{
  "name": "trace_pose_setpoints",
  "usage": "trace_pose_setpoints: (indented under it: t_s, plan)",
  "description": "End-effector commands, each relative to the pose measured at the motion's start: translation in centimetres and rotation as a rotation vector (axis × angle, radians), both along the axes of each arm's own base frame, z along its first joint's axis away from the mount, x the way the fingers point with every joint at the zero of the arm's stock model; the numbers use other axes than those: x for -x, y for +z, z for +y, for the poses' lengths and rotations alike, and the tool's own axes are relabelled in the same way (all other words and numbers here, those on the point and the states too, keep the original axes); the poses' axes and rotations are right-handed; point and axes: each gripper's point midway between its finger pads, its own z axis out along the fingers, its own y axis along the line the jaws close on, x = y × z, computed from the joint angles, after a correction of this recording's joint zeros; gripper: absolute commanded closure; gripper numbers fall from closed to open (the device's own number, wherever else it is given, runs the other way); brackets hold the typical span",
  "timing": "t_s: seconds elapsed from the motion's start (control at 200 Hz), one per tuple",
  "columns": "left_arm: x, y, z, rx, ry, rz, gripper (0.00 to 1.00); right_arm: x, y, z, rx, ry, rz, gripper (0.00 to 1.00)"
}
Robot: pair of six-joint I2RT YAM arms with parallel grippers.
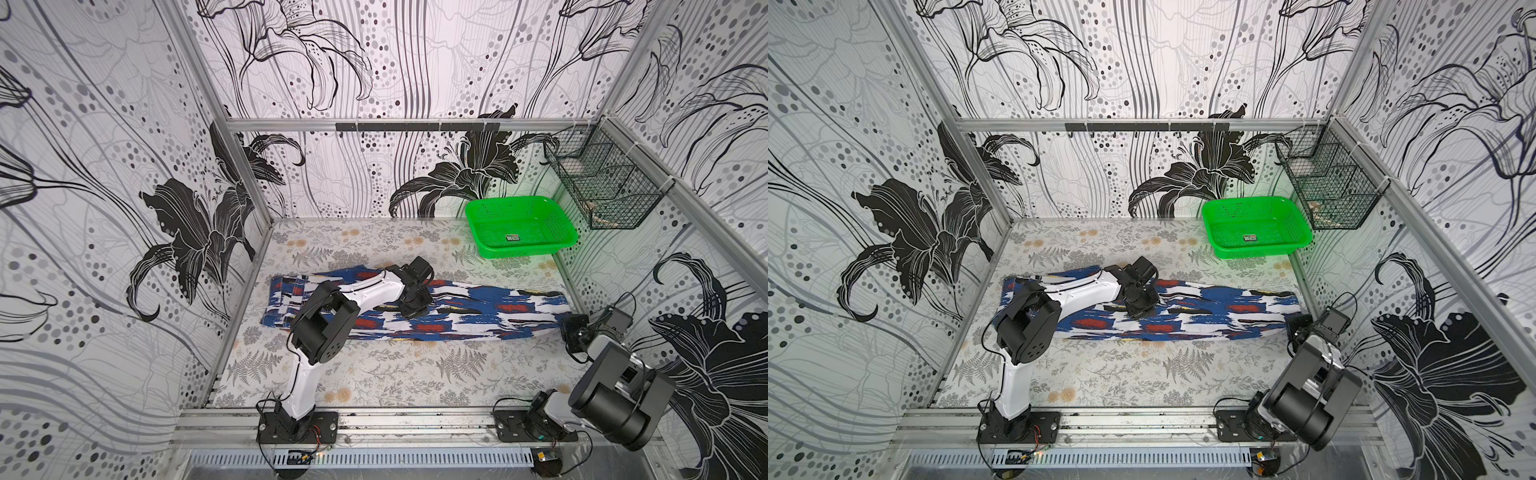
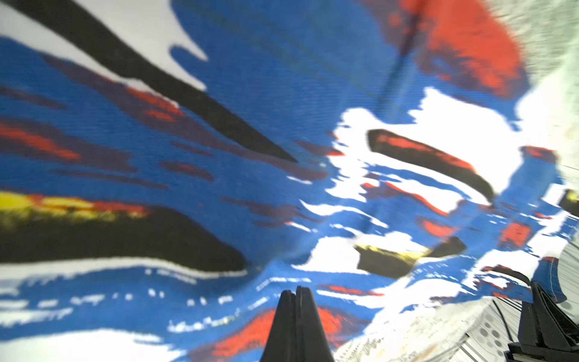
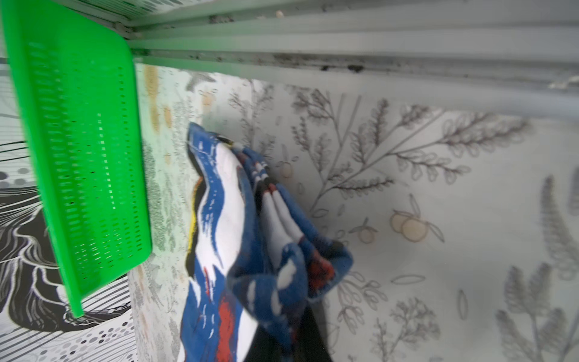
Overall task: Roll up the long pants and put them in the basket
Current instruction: Fold the long pant at the center of the board.
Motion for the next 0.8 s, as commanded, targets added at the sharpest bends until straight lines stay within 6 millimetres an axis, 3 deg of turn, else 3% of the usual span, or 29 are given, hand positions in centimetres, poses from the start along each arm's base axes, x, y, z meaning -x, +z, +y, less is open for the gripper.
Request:
trace_pose_setpoints:
  t_s: [0.0,0.18,0.275,0.461,0.616,0.796]
  plan:
    - [-0.1,1.1,0.2,0.004,-0.005,-0.021,1.00,-1.2,3.9,0.3,0.083,0.049,-0.121,1.00]
    - [0.0,-0.3,0.2,-0.004,-0.001,-0.004,1.00,-3.1,10.4,2.3,0.170,0.135,-0.258,1.00]
    - [-0.1,-0.6,0.2,-0.007,-0.005,-0.007,1.00,-3.9,12.7,3.6,0.189,0.176,-0.298,1.00]
    - [-0.8,-1.6,1.8,-0.120,-0.024,-0.053,1.00,-5.7,14.3,6.3,0.110,0.250,-0.377,1.00]
    - [-1.5,-2.2,3.3,-0.221,-0.026,-0.087,1.00,-7.0,16.3,10.0,0.095,0.358,-0.415,1.00]
    - [-1.7,-3.8,3.0,-0.216,-0.026,-0.073,1.00,-7.5,18.2,12.9,0.037,0.430,-0.465,1.00]
